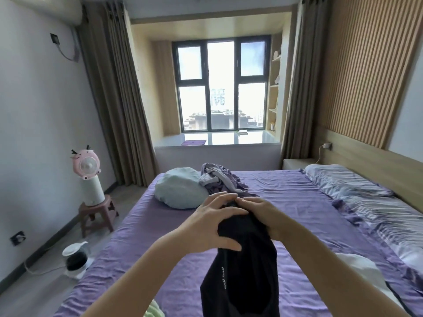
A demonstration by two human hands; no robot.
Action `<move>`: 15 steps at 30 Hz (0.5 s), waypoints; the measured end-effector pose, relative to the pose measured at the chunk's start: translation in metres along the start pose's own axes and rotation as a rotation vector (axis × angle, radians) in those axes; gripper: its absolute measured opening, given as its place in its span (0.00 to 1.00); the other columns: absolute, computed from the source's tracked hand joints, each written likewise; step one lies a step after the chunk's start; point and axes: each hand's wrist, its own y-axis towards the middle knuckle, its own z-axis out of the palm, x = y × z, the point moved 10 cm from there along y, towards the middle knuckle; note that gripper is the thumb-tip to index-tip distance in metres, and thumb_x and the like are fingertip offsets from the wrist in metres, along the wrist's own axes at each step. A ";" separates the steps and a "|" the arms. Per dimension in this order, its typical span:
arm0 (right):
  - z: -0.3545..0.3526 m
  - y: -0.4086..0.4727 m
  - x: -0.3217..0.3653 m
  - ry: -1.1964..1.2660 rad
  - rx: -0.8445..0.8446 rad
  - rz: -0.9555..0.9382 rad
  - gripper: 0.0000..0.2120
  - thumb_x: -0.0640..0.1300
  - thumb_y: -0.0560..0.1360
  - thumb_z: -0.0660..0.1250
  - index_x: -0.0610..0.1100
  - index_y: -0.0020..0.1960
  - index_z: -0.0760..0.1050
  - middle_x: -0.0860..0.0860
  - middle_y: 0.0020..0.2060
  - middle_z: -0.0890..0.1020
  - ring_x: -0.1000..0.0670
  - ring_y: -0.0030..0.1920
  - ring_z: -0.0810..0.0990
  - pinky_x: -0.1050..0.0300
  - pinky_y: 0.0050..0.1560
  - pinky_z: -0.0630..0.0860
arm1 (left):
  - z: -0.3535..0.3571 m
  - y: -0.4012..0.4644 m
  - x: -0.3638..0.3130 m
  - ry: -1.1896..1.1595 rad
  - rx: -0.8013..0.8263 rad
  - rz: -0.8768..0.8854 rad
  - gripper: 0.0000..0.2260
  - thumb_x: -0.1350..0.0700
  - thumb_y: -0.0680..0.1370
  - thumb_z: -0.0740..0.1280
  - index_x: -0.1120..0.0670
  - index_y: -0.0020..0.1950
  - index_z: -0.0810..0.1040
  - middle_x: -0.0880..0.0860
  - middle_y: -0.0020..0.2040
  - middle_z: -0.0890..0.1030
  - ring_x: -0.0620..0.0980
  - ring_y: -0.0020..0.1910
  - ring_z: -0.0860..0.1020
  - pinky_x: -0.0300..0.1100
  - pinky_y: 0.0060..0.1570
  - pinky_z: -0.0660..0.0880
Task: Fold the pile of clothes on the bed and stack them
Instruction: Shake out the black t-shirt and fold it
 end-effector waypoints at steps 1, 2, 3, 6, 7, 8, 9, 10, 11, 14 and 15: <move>0.000 0.000 -0.002 0.016 0.005 0.030 0.11 0.42 0.79 0.62 0.35 0.53 0.79 0.41 0.42 0.83 0.47 0.38 0.81 0.58 0.37 0.79 | -0.002 0.001 -0.003 0.019 -0.037 0.034 0.22 0.48 0.68 0.77 0.49 0.61 0.80 0.47 0.68 0.71 0.43 0.69 0.65 0.37 0.71 0.59; -0.002 0.000 -0.005 0.036 0.007 0.065 0.12 0.43 0.79 0.62 0.35 0.52 0.79 0.41 0.41 0.83 0.48 0.37 0.81 0.58 0.37 0.79 | -0.009 0.003 -0.003 -0.029 -0.109 0.029 0.16 0.53 0.69 0.77 0.53 0.56 0.83 0.50 0.62 0.77 0.45 0.63 0.72 0.42 0.67 0.66; -0.001 -0.002 -0.009 0.058 0.021 0.109 0.12 0.45 0.79 0.62 0.36 0.50 0.80 0.42 0.39 0.83 0.48 0.36 0.81 0.59 0.36 0.78 | -0.018 0.003 0.002 -0.113 -0.188 -0.024 0.10 0.57 0.70 0.75 0.56 0.50 0.84 0.52 0.53 0.82 0.46 0.55 0.76 0.45 0.61 0.71; -0.002 -0.012 -0.019 -0.075 0.075 0.181 0.19 0.56 0.75 0.63 0.42 0.51 0.81 0.43 0.40 0.82 0.46 0.38 0.80 0.58 0.36 0.76 | -0.032 0.007 0.033 -0.303 -0.294 -0.311 0.07 0.57 0.73 0.73 0.59 0.39 0.80 0.54 0.34 0.77 0.45 0.35 0.71 0.44 0.41 0.70; -0.004 -0.015 -0.019 -0.174 0.079 0.163 0.22 0.60 0.73 0.63 0.43 0.56 0.79 0.43 0.44 0.82 0.45 0.42 0.79 0.56 0.41 0.75 | -0.035 0.008 0.040 -0.289 -0.304 -0.368 0.11 0.55 0.73 0.73 0.61 0.36 0.77 0.53 0.32 0.73 0.45 0.34 0.68 0.44 0.38 0.67; -0.005 -0.018 -0.017 -0.255 0.083 0.114 0.25 0.62 0.72 0.63 0.46 0.60 0.77 0.44 0.49 0.83 0.46 0.46 0.80 0.56 0.45 0.76 | -0.036 0.010 0.043 -0.274 -0.302 -0.402 0.14 0.54 0.73 0.73 0.62 0.35 0.76 0.53 0.31 0.70 0.45 0.33 0.66 0.44 0.37 0.65; -0.003 -0.021 -0.010 -0.301 0.085 0.030 0.25 0.62 0.72 0.63 0.47 0.61 0.75 0.47 0.52 0.82 0.47 0.50 0.81 0.56 0.48 0.77 | -0.037 0.012 0.043 -0.275 -0.293 -0.425 0.16 0.53 0.74 0.73 0.64 0.35 0.75 0.54 0.31 0.69 0.46 0.33 0.65 0.44 0.37 0.64; 0.001 -0.025 0.000 -0.313 0.087 -0.080 0.24 0.60 0.72 0.64 0.47 0.62 0.74 0.48 0.54 0.82 0.47 0.53 0.81 0.56 0.52 0.78 | -0.037 0.013 0.043 -0.312 -0.288 -0.442 0.16 0.52 0.74 0.72 0.65 0.36 0.75 0.57 0.31 0.70 0.46 0.34 0.66 0.44 0.38 0.65; 0.005 -0.029 0.009 -0.304 0.085 -0.184 0.22 0.55 0.73 0.67 0.48 0.63 0.73 0.47 0.55 0.82 0.48 0.55 0.81 0.55 0.54 0.79 | -0.035 0.014 0.044 -0.389 -0.285 -0.469 0.15 0.53 0.73 0.73 0.65 0.38 0.77 0.61 0.33 0.73 0.46 0.35 0.69 0.45 0.40 0.68; 0.012 -0.036 0.021 -0.355 0.025 -0.344 0.24 0.38 0.72 0.73 0.51 0.64 0.68 0.47 0.53 0.80 0.46 0.50 0.82 0.54 0.50 0.80 | -0.024 0.013 0.048 -0.668 -0.252 -0.608 0.08 0.56 0.71 0.73 0.61 0.40 0.83 0.64 0.43 0.82 0.49 0.39 0.79 0.52 0.48 0.77; 0.012 -0.034 0.022 -0.402 -0.017 -0.358 0.25 0.33 0.72 0.70 0.51 0.63 0.67 0.48 0.51 0.79 0.47 0.46 0.82 0.56 0.46 0.80 | -0.020 0.012 0.050 -0.716 -0.226 -0.669 0.06 0.57 0.70 0.74 0.59 0.39 0.84 0.62 0.43 0.83 0.51 0.40 0.81 0.52 0.50 0.78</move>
